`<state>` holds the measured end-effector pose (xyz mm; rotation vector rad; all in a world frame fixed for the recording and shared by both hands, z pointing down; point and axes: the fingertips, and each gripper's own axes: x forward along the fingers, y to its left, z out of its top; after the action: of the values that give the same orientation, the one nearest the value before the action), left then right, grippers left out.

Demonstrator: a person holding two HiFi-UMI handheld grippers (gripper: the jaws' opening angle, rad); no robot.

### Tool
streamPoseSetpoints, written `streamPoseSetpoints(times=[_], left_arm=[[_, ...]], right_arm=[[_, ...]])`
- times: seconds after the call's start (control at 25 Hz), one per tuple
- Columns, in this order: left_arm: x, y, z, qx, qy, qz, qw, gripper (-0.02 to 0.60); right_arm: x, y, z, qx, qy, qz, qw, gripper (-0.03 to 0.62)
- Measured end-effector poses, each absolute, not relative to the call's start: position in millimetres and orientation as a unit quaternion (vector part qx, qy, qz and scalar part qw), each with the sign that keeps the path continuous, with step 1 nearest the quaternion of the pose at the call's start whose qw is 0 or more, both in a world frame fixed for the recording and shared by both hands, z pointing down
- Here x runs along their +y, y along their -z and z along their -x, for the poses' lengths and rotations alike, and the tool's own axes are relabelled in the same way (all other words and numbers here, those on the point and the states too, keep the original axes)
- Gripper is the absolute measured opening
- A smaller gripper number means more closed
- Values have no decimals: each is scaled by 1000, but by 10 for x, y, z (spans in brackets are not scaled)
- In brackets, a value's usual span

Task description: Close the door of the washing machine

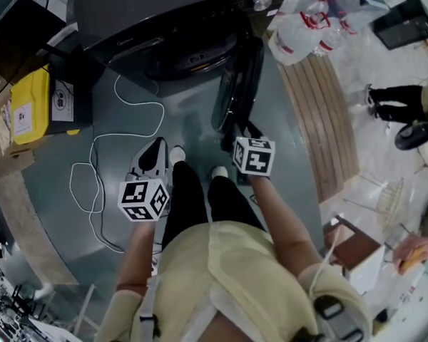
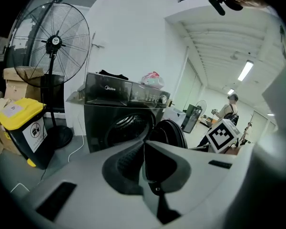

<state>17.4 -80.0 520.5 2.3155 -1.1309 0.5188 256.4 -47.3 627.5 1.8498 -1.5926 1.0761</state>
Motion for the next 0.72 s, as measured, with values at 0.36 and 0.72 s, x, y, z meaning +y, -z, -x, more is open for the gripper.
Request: streamPoseSetpoints(times=[0.36,0.72], left_arm=[[-1157,-5191,258,-434,-185,-843,257,5],[-1411,-5197,635,-447,-183,-836,262,5]], right_arm=[[-846,-6281,-2067,-573,-414,-670,225,143],[-1275,-6266,-1651,-569,-421,-671,220,143]])
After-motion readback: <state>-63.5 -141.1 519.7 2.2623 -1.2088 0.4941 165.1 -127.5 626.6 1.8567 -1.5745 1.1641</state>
